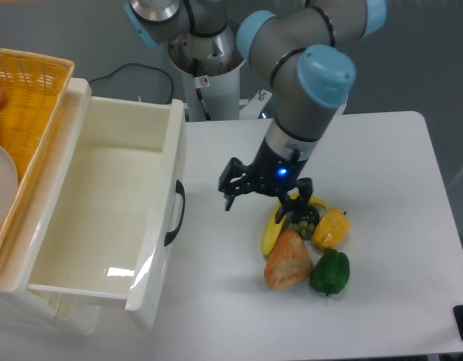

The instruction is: Slide open the top white drawer

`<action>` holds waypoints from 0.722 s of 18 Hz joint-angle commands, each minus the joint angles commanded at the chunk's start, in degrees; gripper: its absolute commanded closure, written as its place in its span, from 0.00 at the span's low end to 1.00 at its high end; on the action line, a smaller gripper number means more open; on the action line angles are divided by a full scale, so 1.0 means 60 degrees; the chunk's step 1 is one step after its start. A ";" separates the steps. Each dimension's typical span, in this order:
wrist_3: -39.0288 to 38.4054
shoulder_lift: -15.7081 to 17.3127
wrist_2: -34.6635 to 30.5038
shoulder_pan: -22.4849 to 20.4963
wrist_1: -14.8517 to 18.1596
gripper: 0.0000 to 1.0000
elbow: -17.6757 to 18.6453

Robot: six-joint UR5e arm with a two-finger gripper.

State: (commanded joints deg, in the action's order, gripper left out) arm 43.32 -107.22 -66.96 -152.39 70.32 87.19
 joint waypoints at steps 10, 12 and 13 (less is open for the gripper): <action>0.2075 -0.1114 -0.3312 -0.0631 -0.0690 0.00 -0.0044; 0.3452 -0.1290 -0.3327 -0.0924 -0.0676 0.00 -0.0073; 0.4053 -0.1363 -0.3342 -0.1056 -0.0675 0.00 -0.0073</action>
State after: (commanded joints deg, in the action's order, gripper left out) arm 67.64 -115.40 -87.01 -158.72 66.27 86.75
